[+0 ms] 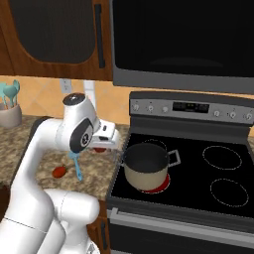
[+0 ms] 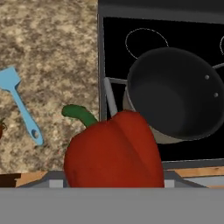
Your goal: Put the tomato and bell pepper in the pot. Retrieve the spatula and lightly stir the vegetables in the pot.
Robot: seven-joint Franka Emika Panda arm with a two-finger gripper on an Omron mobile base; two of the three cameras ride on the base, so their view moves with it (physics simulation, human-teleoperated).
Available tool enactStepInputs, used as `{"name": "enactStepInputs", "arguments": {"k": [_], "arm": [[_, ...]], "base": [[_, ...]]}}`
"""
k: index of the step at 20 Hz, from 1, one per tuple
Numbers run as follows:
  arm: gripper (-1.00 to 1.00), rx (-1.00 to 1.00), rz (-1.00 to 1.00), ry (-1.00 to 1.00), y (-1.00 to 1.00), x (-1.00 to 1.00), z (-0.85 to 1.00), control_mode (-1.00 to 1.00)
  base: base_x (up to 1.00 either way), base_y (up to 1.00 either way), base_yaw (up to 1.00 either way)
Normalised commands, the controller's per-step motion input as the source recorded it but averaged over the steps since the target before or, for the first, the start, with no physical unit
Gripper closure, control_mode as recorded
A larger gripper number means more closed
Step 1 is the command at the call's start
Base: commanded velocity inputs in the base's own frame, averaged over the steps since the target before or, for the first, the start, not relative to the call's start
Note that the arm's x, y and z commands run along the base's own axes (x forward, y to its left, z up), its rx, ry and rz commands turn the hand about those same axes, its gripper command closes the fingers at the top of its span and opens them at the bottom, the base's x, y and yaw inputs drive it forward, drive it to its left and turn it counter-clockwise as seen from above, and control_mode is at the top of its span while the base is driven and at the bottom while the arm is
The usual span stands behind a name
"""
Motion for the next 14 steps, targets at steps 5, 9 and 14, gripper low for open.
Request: {"name": "enactStepInputs", "arguments": {"k": [5,9,14], "arm": [[1.0,0.06,0.0,0.11,-0.82,0.25,-0.07,-1.0],[1.0,0.03,0.0,0.11,-0.68,0.19,-0.25,-1.0],[1.0,0.0,0.0,0.05,-0.45,0.32,-0.45,-1.0]], "base": [[0.0,0.0,0.0],[0.0,0.0,0.0],[0.0,0.0,0.0]]}}
